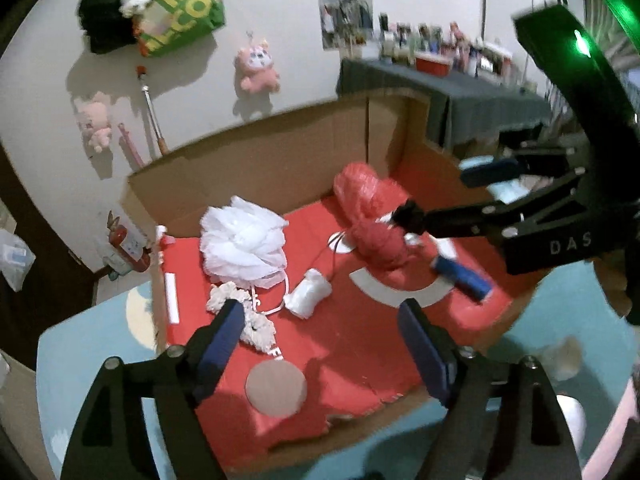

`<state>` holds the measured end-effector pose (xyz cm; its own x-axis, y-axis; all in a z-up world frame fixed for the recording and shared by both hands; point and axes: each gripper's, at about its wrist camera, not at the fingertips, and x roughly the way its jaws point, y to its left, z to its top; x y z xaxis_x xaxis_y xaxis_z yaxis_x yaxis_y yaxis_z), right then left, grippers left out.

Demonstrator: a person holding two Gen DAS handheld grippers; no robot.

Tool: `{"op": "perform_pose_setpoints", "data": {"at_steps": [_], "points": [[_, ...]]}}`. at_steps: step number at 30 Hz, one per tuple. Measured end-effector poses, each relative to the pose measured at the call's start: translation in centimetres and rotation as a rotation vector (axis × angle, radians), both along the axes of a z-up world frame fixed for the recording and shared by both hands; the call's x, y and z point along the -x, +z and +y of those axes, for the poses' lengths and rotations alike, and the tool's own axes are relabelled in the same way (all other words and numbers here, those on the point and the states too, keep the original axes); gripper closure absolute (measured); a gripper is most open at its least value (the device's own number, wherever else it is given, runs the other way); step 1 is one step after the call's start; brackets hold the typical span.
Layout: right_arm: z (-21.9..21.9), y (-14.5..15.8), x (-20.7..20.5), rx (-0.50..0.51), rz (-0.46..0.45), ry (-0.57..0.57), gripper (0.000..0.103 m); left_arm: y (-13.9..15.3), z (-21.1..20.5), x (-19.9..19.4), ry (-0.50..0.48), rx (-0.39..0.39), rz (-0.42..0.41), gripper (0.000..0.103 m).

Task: Organize soft objects
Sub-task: 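Withdraw both tools from the box back over the table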

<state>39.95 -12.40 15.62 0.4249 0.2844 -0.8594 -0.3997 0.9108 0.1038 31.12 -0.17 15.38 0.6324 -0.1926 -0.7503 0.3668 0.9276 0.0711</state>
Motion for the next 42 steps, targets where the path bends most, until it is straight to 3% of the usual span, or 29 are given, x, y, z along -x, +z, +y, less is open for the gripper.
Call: {"op": "perform_pose_setpoints", "data": {"at_steps": [7, 11, 15, 20, 26, 31, 36, 42], "points": [[-0.6, 4.9, 5.4, -0.033, -0.097, -0.014, 0.025, 4.8, 2.1, 6.3, 0.051, 0.163, -0.118, 0.006], [-1.0, 7.5, 9.1, -0.052, -0.159, -0.012, 0.024, 6.9, 3.1, 10.0, 0.076, 0.188, -0.212, 0.002], [-1.4, 9.4, 13.4, -0.067, -0.229, -0.013, 0.021, 7.9, 3.9, 13.2, 0.087, 0.217, -0.246, 0.0], [-2.0, 10.6, 18.3, -0.078, -0.322, -0.013, 0.014, 8.2, 4.1, 17.0, 0.096, 0.197, -0.326, 0.0], [-2.3, 10.4, 22.9, -0.075, -0.391, -0.01, 0.014, 7.4, 3.5, 21.4, 0.095, 0.16, -0.421, 0.0], [-2.3, 9.4, 26.7, -0.077, -0.452, -0.016, 0.014, 6.7, 2.4, 25.1, 0.094, 0.098, -0.548, 0.0], [-2.6, 8.1, 30.2, -0.092, -0.513, -0.036, 0.013, 4.8, 2.1, 26.9, 0.081, 0.144, -0.521, 0.0], [-2.9, 5.8, 33.3, -0.112, -0.552, -0.074, 0.01, 1.4, 2.0, 27.0, 0.15, 0.173, -0.488, 0.0]]}}
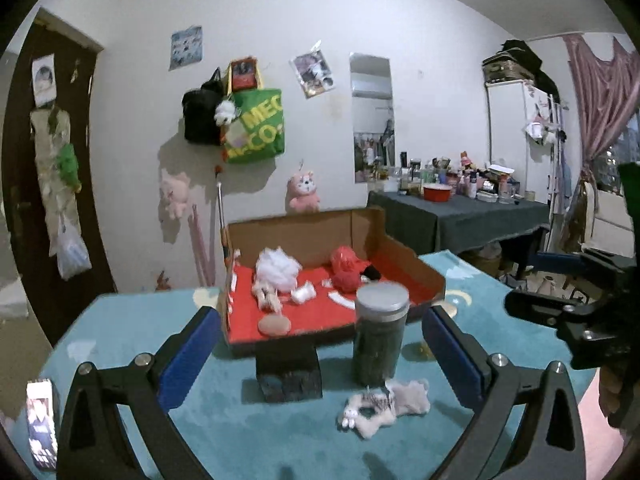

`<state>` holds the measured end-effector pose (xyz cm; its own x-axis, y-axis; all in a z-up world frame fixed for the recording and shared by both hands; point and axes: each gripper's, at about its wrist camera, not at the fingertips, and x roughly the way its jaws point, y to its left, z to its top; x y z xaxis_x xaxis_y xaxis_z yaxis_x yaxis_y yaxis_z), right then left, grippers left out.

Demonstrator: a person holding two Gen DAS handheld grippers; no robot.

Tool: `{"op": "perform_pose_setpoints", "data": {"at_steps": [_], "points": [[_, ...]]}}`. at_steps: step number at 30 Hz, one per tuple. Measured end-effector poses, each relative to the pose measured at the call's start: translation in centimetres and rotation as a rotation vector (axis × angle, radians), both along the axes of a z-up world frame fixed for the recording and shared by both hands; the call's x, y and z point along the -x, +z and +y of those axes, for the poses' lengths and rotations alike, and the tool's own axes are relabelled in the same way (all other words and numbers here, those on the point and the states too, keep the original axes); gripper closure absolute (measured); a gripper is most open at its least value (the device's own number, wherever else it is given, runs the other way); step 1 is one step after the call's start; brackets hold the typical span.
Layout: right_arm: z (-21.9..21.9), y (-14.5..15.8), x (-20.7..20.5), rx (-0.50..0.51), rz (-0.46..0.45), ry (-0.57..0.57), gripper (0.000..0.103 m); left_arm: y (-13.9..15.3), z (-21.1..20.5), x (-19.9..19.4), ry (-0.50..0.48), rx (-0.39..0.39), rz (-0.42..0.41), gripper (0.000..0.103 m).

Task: Organize soft objects
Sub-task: 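Withdraw both tools from the box back over the table, then move both tools toward the white fluffy clip and white cloth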

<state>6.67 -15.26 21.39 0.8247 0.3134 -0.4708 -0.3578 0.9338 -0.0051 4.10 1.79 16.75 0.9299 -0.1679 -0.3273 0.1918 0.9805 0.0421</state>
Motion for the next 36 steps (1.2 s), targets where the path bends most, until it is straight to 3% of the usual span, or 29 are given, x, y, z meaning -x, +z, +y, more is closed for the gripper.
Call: {"op": "perform_pose_setpoints", "data": {"at_steps": [8, 22, 32, 36], "points": [[-0.4, -3.7, 2.1, 0.013, -0.018, -0.084, 0.01, -4.3, -0.7, 0.2, 0.019, 0.004, 0.034, 0.0], [-1.3, -10.1, 1.4, -0.016, 0.071, -0.157, 0.01, -10.8, -0.4, -1.8, 0.057, 0.061, 0.247, 0.0], [-1.2, -12.1, 1.0, 0.011, 0.13, -0.157, 0.01, -11.8, 0.3, -2.9, 0.065, 0.085, 0.329, 0.0], [-1.1, -12.4, 0.3, 0.005, 0.152, -0.137, 0.01, -11.9, -0.1, -3.6, 0.036, 0.061, 0.363, 0.0]]}}
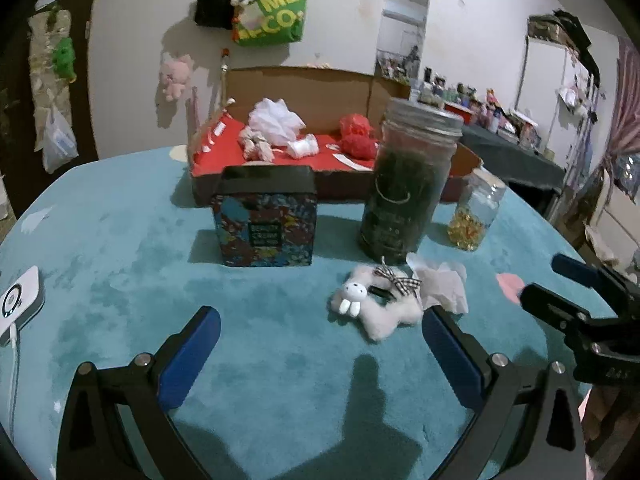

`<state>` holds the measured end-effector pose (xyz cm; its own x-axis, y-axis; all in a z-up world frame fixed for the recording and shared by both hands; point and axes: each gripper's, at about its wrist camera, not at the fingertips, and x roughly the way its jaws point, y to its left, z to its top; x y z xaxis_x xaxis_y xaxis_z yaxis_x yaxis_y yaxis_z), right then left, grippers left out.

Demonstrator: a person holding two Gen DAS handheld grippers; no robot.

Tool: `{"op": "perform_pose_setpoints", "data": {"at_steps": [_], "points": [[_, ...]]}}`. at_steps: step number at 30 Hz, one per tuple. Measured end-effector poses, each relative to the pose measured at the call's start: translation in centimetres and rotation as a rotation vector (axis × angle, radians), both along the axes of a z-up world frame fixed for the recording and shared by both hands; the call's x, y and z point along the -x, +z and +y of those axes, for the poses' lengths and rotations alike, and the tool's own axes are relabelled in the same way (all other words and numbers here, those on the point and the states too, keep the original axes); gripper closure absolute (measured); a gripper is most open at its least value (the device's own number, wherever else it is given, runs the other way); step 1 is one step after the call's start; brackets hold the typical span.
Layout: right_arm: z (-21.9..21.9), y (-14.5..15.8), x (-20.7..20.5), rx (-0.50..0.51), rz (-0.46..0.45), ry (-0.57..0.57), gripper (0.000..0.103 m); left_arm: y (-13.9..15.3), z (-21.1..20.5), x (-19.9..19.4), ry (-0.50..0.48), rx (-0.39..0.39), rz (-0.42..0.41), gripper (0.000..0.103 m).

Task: Organize soft objects
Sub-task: 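Move both tools toward the white fluffy clip and white cloth, then grasp the white fluffy bunny clip with the left tool while the right grasps the white cloth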

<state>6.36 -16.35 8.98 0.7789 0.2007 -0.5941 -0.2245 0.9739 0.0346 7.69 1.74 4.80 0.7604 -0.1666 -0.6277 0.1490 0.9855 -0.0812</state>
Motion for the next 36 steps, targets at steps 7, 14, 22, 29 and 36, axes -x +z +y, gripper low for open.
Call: {"op": "perform_pose_setpoints", "data": {"at_steps": [7, 14, 22, 29, 36], "points": [[0.5, -0.5, -2.2, 0.008, 0.076, 0.098, 0.01, -0.1, -1.0, -1.9, -0.1, -0.038, 0.07, 0.0], [1.3, -0.9, -4.7, 0.022, 0.158, 0.253, 0.01, -0.6, -2.2, -4.2, -0.226, -0.068, 0.146, 0.006], [1.4, -1.6, -8.0, -0.008, 0.262, 0.384, 0.011, -1.4, -2.6, -6.0, -0.315, -0.103, 0.209, 0.016], [3.3, -2.4, -9.2, 0.023, 0.294, 0.481, 0.024, -1.3, -2.6, -6.4, -0.405, -0.077, 0.203, 0.039], [3.9, -2.6, -9.3, -0.041, 0.304, 0.535, 0.083, -0.8, -1.3, -6.1, -0.409, 0.009, 0.207, 0.06]]}}
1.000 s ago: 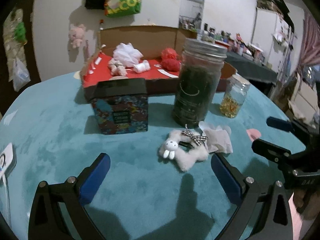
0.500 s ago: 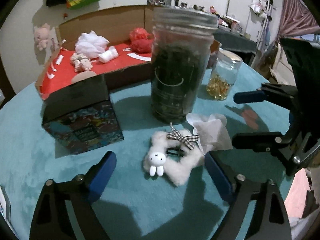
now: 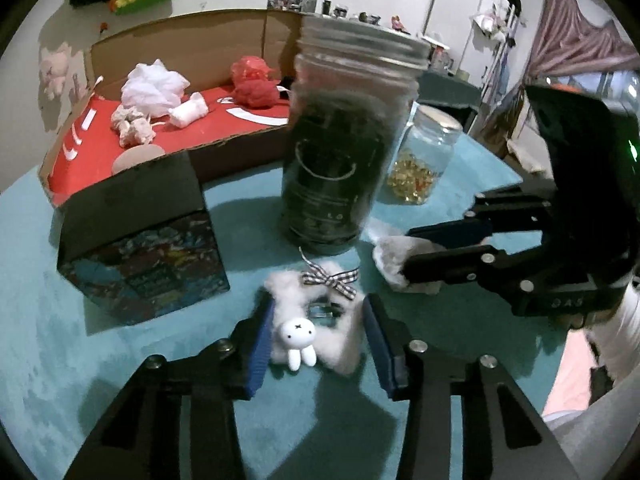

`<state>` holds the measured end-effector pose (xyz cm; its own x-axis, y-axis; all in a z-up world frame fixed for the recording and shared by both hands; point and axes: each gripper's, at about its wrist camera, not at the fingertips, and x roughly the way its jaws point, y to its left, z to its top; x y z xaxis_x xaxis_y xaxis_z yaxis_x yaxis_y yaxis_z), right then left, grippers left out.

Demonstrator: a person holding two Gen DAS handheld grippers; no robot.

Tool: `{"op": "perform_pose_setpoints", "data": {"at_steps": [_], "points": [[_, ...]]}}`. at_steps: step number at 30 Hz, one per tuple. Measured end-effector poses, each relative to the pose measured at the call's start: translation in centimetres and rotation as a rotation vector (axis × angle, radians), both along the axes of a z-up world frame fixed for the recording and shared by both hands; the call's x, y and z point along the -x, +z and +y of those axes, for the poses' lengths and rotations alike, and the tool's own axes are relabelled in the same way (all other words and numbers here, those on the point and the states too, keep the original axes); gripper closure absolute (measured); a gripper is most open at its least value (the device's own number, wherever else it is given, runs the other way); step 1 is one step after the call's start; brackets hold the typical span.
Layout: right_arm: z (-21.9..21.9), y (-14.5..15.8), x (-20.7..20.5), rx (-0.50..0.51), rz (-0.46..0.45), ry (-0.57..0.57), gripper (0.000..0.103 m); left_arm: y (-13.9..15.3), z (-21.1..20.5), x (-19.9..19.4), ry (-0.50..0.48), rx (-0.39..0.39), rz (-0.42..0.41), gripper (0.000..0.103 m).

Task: Organize soft objects
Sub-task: 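Grasp the white fluffy bunny clip with the left tool while the right grasps the white cloth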

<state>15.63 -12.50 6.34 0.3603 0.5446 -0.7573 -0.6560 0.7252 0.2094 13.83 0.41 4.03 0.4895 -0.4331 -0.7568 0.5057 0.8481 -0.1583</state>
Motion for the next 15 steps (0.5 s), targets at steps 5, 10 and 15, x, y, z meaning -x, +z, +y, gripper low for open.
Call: {"op": "perform_pose_setpoints", "data": {"at_steps": [5, 10, 15], "points": [[-1.0, 1.1, 1.8, -0.031, -0.058, -0.082, 0.084, 1.3, 1.0, -0.2, 0.034, 0.062, 0.015, 0.077], [-2.5, 2.2, 2.7, -0.079, -0.091, -0.168, 0.084, 1.1, 1.1, -0.3, 0.035, 0.048, 0.019, 0.076], [-2.8, 2.0, 3.1, -0.031, -0.099, -0.204, 0.084, 0.7, 1.4, 0.5, 0.042, -0.008, 0.005, 0.071]]}}
